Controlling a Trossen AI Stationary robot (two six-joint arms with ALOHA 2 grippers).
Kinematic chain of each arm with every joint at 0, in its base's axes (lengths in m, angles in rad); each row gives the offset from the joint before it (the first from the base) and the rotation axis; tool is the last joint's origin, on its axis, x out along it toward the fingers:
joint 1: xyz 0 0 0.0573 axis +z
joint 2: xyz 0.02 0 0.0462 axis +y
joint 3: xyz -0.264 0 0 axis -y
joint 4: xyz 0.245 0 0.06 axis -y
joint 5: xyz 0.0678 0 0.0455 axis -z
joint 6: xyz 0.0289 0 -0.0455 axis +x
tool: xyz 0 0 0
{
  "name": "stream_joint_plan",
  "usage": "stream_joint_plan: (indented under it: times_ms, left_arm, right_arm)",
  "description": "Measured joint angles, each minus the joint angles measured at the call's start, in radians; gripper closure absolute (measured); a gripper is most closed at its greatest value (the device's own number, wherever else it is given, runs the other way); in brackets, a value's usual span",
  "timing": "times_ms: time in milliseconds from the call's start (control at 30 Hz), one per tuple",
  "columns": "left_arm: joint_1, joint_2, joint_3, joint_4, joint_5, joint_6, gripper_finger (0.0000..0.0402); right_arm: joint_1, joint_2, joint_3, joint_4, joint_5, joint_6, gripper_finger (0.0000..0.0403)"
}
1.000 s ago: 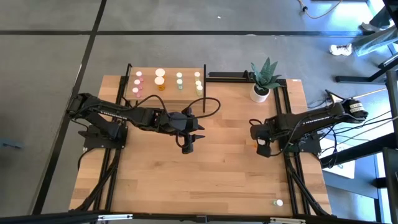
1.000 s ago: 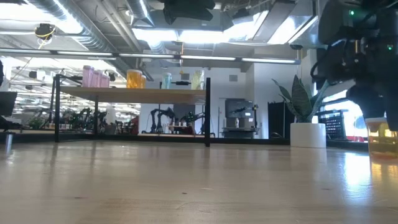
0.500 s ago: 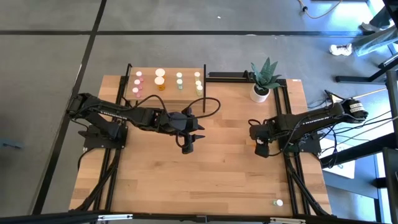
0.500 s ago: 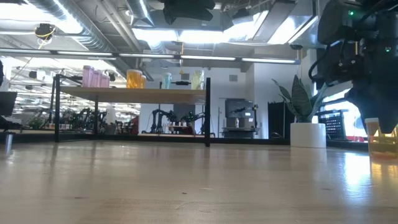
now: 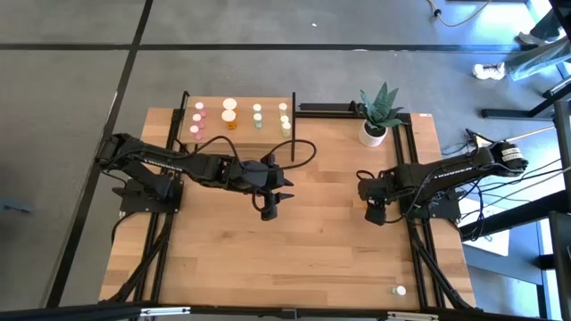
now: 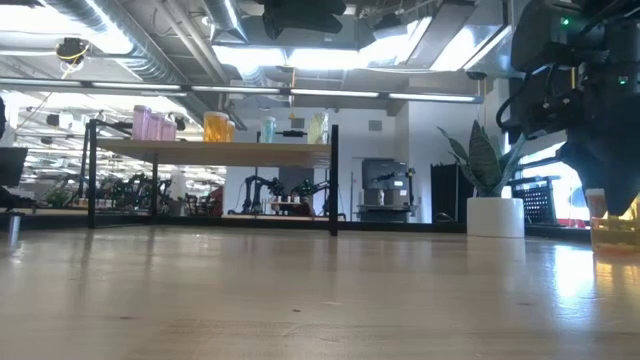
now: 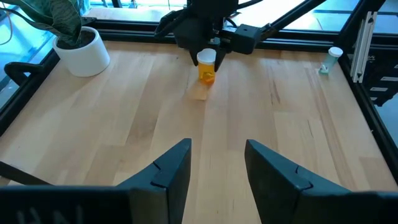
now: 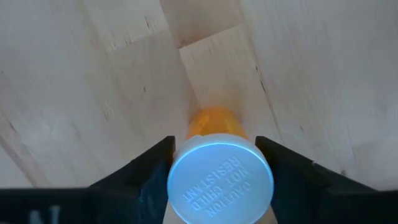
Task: Pick and place medicine bottles onto shelf by color
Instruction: Put the orange pill bottle on the shelf aligned with the other orange pill bottles
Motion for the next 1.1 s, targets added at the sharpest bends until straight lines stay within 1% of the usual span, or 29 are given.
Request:
stream_joint_plan:
  times_ms: [100, 200, 367, 467, 567, 667, 767, 933, 1100]
  left_arm:
    - [0.0, 0.0, 0.0, 0.0, 0.0, 0.0, 0.0258]
    - [0.0, 0.0, 0.0, 0.0, 0.0, 0.0, 0.0258]
    - [0.0, 0.0, 0.0, 0.0, 0.0, 0.0, 0.0258]
    - [0.0, 0.0, 0.0, 0.0, 0.0, 0.0, 0.0258]
    - [0.0, 0.0, 0.0, 0.0, 0.0, 0.0, 0.0258]
    - [0.0, 0.0, 0.0, 0.0, 0.0, 0.0, 0.0258]
    - [0.0, 0.0, 0.0, 0.0, 0.0, 0.0, 0.0258]
    - [0.0, 0.0, 0.0, 0.0, 0.0, 0.001, 0.0258]
    - [0.0, 0.0, 0.0, -0.001, 0.0, 0.001, 0.0258]
  right_arm:
    - [0.0, 0.0, 0.001, 0.0, 0.0, 0.0, 0.0183]
    - [0.0, 0.0, 0.025, -0.002, 0.0, -0.002, 0.0196]
    - [0.0, 0.006, 0.108, -0.001, -0.007, -0.003, 0.02]
    - [-0.001, 0.043, 0.176, -0.007, -0.023, -0.029, 0.0191]
    - [-0.001, 0.121, 0.265, -0.035, -0.027, -0.081, 0.0189]
    - [-0.001, 0.228, 0.365, -0.064, -0.026, -0.171, 0.0196]
    - [0.0, 0.332, 0.467, -0.068, -0.027, -0.276, 0.0198]
    - [-0.01, 0.49, 0.634, -0.068, -0.027, -0.425, 0.0186]
    - [-0.038, 0.621, 0.774, -0.068, -0.026, -0.534, 0.0196]
